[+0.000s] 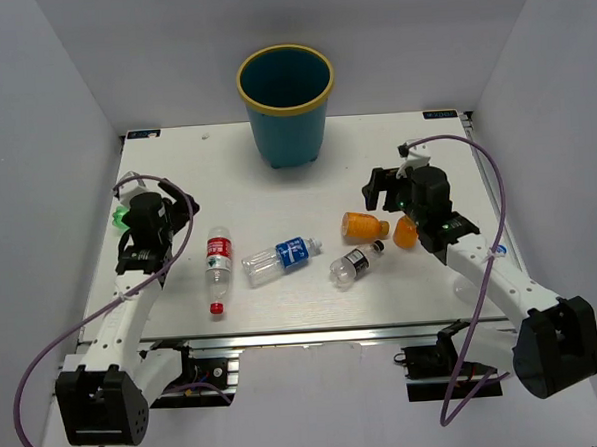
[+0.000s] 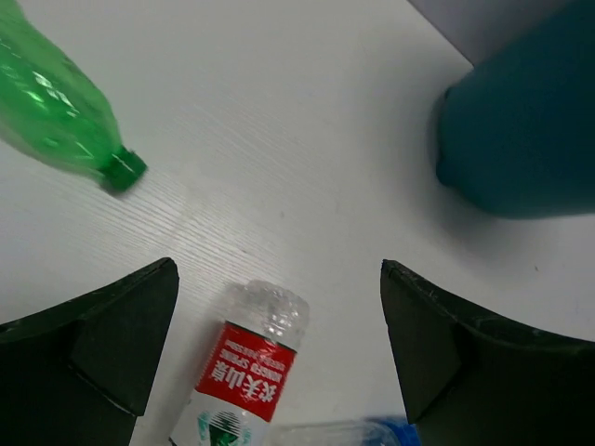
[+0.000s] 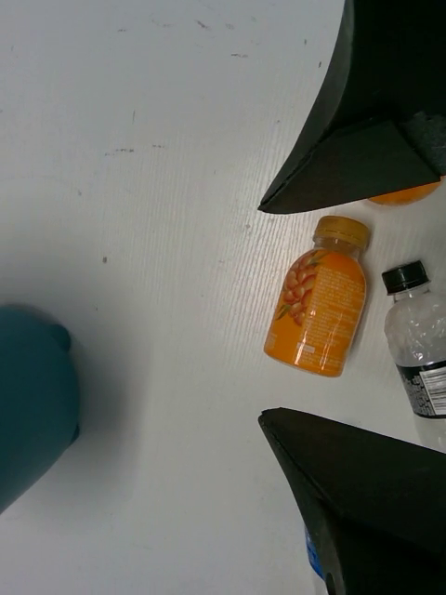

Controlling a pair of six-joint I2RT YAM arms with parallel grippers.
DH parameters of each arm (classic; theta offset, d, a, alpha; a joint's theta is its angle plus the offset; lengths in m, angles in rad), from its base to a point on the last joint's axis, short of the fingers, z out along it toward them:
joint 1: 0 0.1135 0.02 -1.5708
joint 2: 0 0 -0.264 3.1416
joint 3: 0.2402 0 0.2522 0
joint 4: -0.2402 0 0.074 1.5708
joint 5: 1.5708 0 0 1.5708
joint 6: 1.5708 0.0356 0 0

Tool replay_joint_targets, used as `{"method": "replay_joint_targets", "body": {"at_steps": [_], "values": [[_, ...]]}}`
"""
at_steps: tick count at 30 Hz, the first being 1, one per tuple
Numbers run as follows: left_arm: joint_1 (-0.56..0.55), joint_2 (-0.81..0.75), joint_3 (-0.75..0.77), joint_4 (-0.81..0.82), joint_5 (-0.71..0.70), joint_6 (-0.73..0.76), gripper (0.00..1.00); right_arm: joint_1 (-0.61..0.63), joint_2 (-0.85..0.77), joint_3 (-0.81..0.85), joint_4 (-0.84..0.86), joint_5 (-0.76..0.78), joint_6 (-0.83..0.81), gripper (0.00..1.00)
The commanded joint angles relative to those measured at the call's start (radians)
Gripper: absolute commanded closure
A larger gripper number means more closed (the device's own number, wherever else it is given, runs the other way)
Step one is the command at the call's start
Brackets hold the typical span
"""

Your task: Put the plastic bottles in the bin

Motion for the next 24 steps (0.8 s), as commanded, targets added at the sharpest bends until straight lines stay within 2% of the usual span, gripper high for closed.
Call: {"method": "replay_joint_targets", "body": {"at_steps": [1, 4, 5, 9, 11, 17, 20, 24], "values": [[-0.003, 0.055, -0.024, 0.018, 0.247, -0.039, 0.02, 0.006, -0.052, -0.014, 0.093, -0.080, -0.035, 0.11], [-0.004, 0.111, -0.080, 0.094, 0.424, -0.070, 0.02, 0.006, -0.090, -0.070, 0.168, -0.120, -0.041, 0.11], [-0.010, 0.126, -0.090, 0.093, 0.432, -0.078, 0.02, 0.006, -0.099, -0.083, 0.186, -0.149, -0.040, 0.11], [-0.094, 0.158, -0.108, -0.013, 0.299, -0.087, 0.02, 0.004, -0.138, -0.122, 0.226, -0.175, -0.058, 0.11], [-0.136, 0.146, -0.127, -0.066, 0.186, -0.107, 0.02, 0.006, -0.152, -0.133, 0.231, -0.169, -0.060, 0.11], [-0.242, 0.120, -0.162, -0.209, 0.029, -0.168, 0.02, 0.004, -0.159, -0.128, 0.196, -0.151, -0.064, 0.11], [-0.253, 0.126, -0.189, -0.259, 0.000, -0.190, 0.02, 0.004, -0.159, -0.130, 0.191, -0.151, -0.064, 0.11], [-0.262, 0.122, -0.231, -0.219, 0.048, -0.182, 0.04, 0.004, -0.155, -0.136, 0.202, -0.141, -0.063, 0.11]]}}
